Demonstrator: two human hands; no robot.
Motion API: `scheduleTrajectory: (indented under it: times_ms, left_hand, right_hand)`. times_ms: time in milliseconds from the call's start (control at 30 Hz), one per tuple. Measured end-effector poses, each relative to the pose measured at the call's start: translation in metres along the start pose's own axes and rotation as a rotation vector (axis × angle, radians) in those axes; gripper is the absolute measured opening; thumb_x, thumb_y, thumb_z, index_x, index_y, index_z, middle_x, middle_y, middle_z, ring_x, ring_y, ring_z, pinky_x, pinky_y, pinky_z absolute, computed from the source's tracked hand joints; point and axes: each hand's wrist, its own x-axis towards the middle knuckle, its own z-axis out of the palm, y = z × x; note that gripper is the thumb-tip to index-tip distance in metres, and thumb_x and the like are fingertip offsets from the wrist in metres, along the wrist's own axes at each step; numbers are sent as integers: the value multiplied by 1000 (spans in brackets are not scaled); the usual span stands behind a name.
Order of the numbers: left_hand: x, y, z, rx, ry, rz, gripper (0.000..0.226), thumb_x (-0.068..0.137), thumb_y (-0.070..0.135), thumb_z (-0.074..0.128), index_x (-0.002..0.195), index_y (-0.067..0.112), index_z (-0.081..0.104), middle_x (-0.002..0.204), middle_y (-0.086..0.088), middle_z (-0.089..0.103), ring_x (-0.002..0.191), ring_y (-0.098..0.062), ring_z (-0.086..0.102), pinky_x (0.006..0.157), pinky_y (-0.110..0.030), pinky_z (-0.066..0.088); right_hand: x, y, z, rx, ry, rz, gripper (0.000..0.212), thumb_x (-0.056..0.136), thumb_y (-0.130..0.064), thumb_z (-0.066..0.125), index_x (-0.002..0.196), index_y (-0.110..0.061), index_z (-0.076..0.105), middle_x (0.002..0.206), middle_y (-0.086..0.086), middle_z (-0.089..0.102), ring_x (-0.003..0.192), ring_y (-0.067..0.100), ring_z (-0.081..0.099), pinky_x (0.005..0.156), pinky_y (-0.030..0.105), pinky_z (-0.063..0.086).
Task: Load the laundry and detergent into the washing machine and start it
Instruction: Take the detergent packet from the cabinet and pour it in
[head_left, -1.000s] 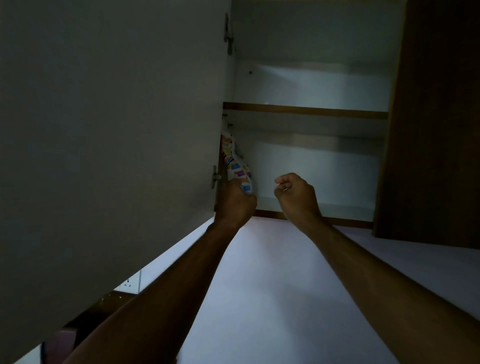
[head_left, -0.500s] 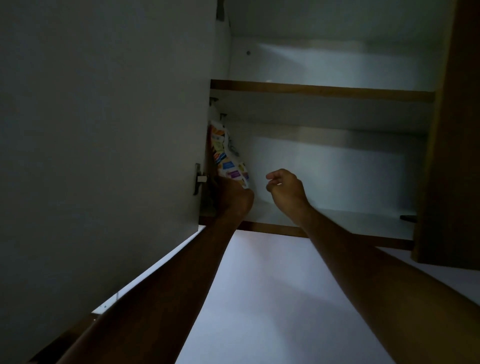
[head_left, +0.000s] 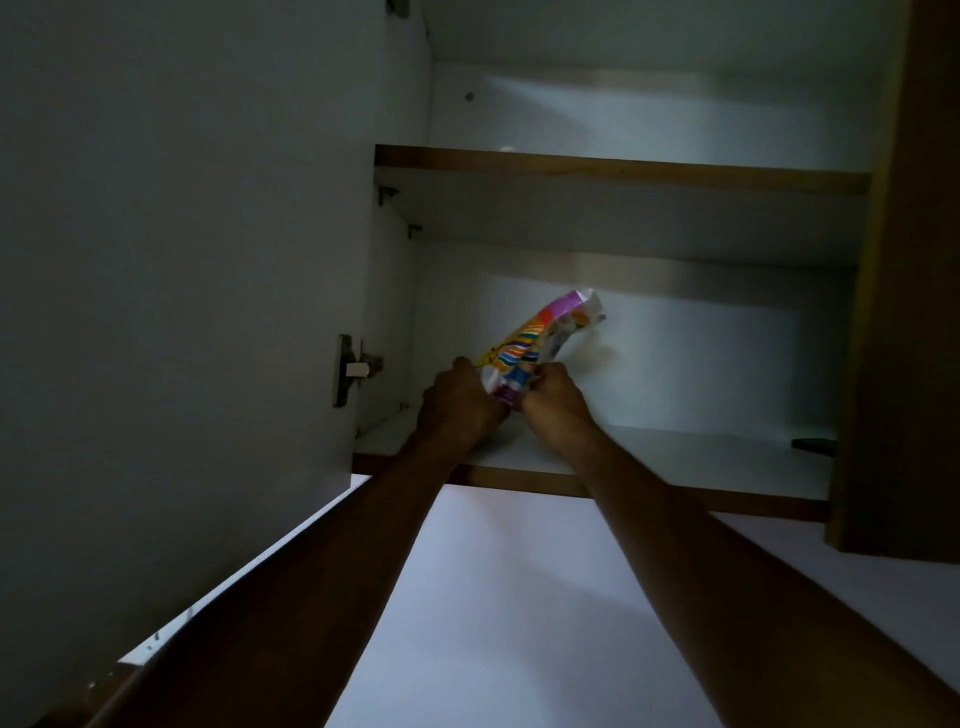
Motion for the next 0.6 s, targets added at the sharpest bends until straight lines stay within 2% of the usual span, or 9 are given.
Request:
scheduleTrajectory:
  times_ms: [67,133,233,333,433,500,600]
  left_hand:
    - [1,-1,2,-10,24,41,56,74,37,79,120,14,57,115,-8,65,98,-26,63,72,-28,46]
    - [2,-6,-2,-62,52,36,50,72,36,81,114,16,64,110,-6,69,94,-24,65,72,-26,48]
    - [1,-6,-4,-131,84,2,49,63,36,84,106,16,71,97,-5,72,85,-22,68,68,-25,52]
    - [-4,2,-7,-259,71,-46,54,59,35,88,107,16,72,96,-1,72,82,-20,69,72,-30,58]
    - [-8,9,-5,-394,24,-54,55,63,32,89,111,15,69,107,-3,72,84,-17,70,75,-32,58]
    - [-15,16,-5,-454,2,-13,50,65,31,88,109,16,68,110,-3,72,83,-15,70,74,-30,57]
    - [-29,26,-1,-515,-22,46,47,69,33,85,110,17,68,110,-2,72,86,-15,71,77,-32,59]
  right_hand:
    - [2,3,-2,17,5,16,41,89,-14,64,129,-16,55,125,4,63,116,22,58,84,24,38]
    - [2,2,-2,45,-16,28,43,87,-16,66,129,-18,55,123,4,64,113,22,59,82,25,40]
    - [2,5,-2,96,6,60,47,80,-20,72,124,-19,56,112,1,64,102,19,60,81,29,49]
    - [1,8,-7,178,56,157,48,74,-29,69,119,-21,55,112,3,65,100,23,62,86,41,56]
    - [-8,2,-18,347,84,233,38,78,-9,60,116,-15,59,106,7,68,93,22,65,84,43,57]
    - [-13,0,-28,426,111,270,43,72,-1,54,113,-11,62,103,11,71,89,26,68,82,43,58]
    - [-25,-6,-47,423,153,238,61,53,-5,54,113,-10,60,102,13,71,89,31,69,77,45,59]
